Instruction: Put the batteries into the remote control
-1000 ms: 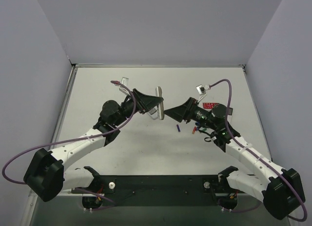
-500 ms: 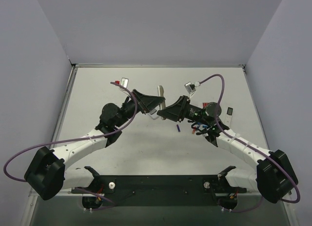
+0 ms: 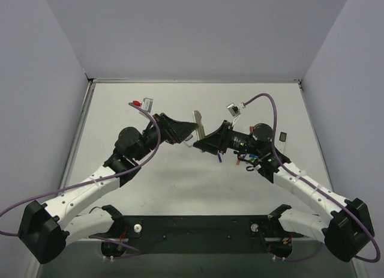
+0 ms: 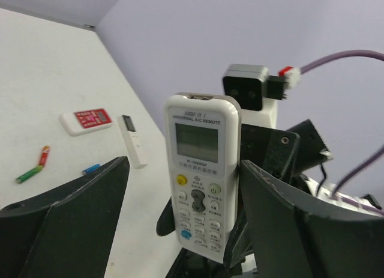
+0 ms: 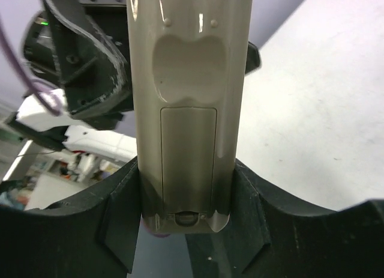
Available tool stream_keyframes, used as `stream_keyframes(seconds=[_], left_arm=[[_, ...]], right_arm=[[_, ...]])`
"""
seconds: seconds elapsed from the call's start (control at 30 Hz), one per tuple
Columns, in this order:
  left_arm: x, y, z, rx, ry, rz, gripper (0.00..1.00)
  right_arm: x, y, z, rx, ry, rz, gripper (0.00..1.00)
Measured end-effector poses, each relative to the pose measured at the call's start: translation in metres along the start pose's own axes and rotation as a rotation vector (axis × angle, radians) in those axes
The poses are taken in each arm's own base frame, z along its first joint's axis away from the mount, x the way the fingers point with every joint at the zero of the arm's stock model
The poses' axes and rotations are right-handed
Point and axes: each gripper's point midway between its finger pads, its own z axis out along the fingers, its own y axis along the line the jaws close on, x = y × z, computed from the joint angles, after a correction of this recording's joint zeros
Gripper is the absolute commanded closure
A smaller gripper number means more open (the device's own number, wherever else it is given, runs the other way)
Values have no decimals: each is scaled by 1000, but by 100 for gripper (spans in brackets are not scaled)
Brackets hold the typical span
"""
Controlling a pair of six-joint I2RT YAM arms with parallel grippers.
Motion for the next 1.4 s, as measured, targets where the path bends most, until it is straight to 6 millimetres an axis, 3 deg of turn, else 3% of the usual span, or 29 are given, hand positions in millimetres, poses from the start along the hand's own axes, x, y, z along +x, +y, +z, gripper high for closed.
stream_keyframes(seconds=[0.27,0.4,0.67,0.87,1.0,1.4], left_arm=[[-30,-1,-7,-193,0,168,9],[-19,10,-9,-238,43,175,9],[21,33,-1,-301,155,164,9],[42,43,5,-337,188,165,23],[43,49,5,-368,159,167,27],[36,59,1,-400,81,159,29]], right_arm=[[-3,-15,-14,284,23,-270,100],[7,-30,-21,420,75,-377,100],[27,-55,-28,588,167,-511,100],[27,-60,-25,640,177,-573,100],[28,-60,-22,653,180,-591,100],[37,-66,-19,671,209,-614,100]])
